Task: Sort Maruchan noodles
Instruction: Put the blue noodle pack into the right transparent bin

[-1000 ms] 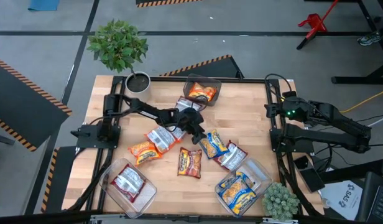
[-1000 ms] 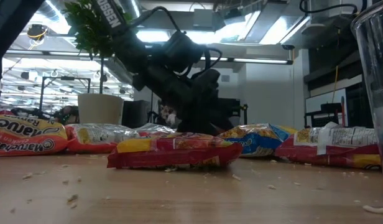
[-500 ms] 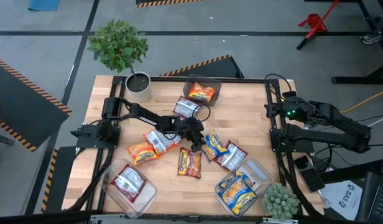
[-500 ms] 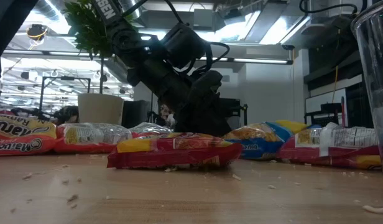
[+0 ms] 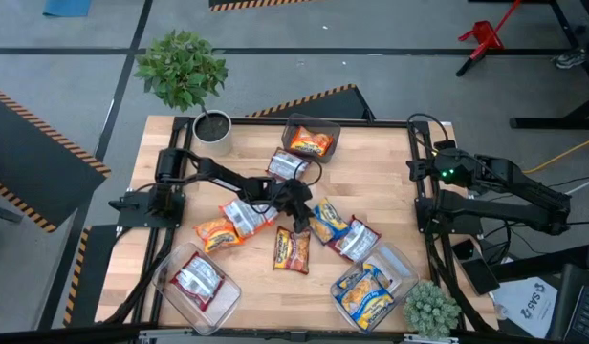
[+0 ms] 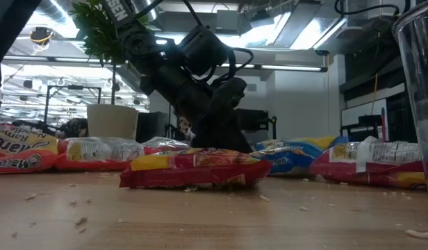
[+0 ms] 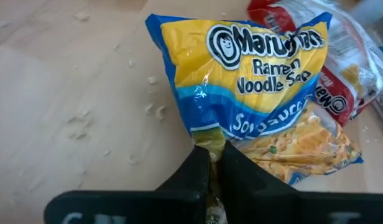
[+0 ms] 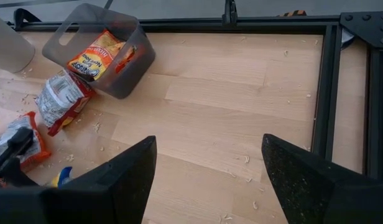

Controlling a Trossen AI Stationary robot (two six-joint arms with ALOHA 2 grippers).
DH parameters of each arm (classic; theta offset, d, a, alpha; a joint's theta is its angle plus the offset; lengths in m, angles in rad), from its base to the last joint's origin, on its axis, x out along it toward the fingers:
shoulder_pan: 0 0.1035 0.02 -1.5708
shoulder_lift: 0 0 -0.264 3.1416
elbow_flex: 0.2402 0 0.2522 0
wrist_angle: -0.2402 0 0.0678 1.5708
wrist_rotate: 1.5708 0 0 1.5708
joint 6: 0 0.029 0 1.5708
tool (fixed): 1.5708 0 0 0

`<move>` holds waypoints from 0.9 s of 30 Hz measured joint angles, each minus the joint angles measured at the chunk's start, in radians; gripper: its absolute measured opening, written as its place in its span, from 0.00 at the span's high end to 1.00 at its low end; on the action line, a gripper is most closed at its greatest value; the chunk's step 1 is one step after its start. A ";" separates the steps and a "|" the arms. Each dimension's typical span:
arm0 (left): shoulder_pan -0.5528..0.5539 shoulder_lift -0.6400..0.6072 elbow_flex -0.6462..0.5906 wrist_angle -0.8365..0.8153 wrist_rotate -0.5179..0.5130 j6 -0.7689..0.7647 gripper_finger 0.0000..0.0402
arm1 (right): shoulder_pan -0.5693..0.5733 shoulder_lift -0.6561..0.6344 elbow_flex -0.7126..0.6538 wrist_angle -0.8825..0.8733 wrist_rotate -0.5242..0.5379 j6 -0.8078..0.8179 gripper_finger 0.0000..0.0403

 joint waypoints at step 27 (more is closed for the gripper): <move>-0.088 -0.163 0.356 -0.152 -0.135 0.185 0.99 | 0.000 0.000 0.000 0.000 0.001 0.000 0.30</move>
